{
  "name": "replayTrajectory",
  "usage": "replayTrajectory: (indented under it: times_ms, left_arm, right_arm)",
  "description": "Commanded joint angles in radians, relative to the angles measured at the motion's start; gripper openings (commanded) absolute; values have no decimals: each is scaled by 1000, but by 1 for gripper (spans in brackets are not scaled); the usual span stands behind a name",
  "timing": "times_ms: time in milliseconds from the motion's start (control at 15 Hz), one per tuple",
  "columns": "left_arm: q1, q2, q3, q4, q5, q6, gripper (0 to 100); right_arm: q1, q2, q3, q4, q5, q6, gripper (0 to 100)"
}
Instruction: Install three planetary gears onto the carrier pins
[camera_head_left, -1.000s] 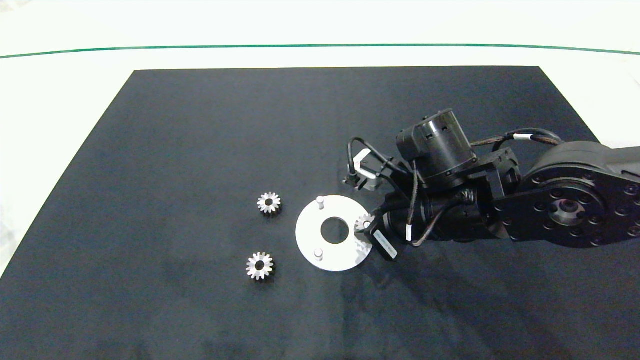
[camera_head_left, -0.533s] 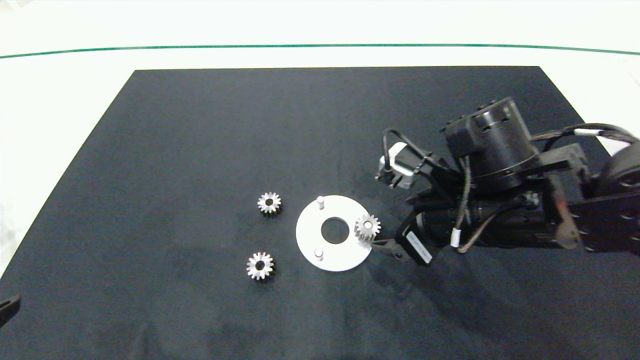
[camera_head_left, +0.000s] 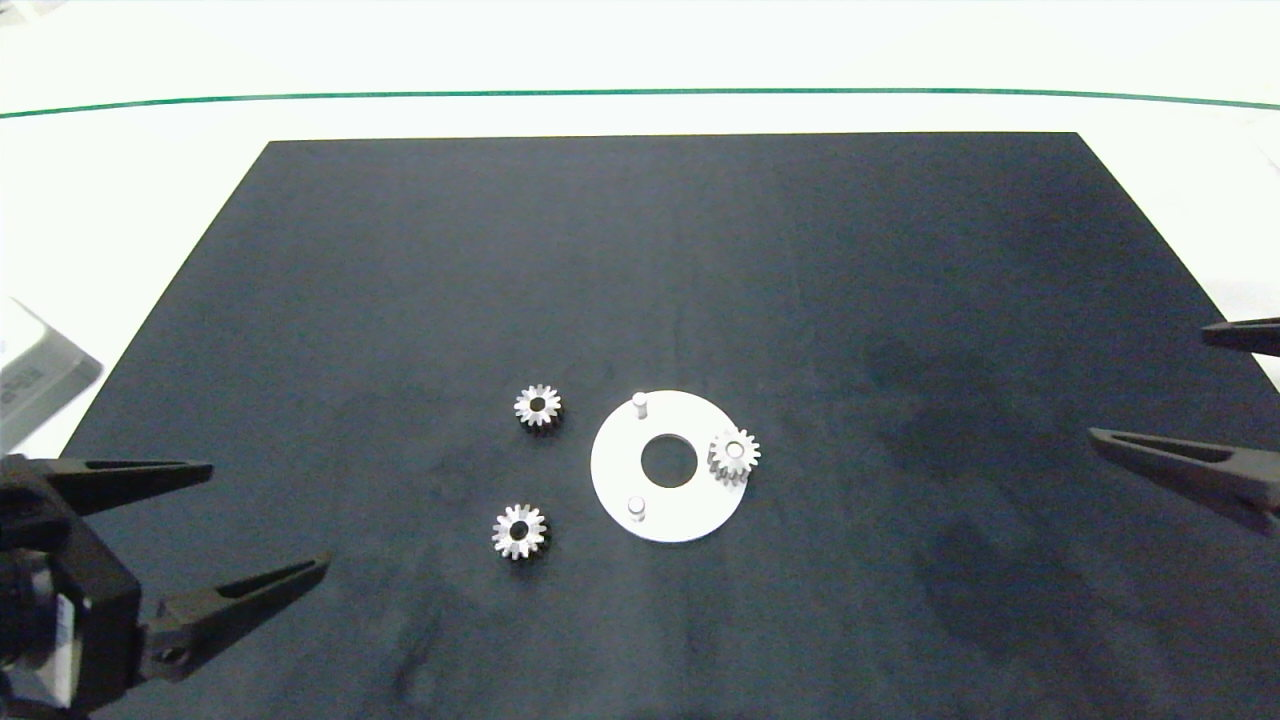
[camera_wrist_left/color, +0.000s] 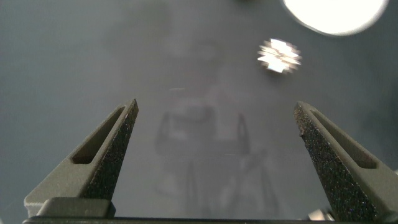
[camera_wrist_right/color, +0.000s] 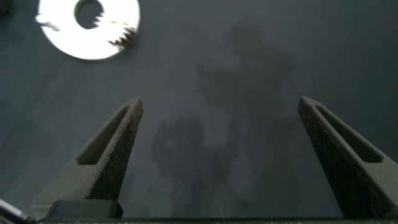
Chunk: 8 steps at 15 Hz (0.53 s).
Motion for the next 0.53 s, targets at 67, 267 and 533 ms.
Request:
replayTrajectory:
  times_ms: [67, 267, 533]
  left_arm:
    - [-184, 152, 3, -51, 21, -1, 100]
    - [-238, 277, 13, -143, 61, -2, 100]
    - [-281, 392, 17, -257, 157, 1, 100]
  right_arm:
    - [-92, -210, 52, 25, -2, 0, 100]
    - [-112, -263, 64, 24, 0, 0, 100]
    - [-110, -280, 40, 9, 7, 0, 100]
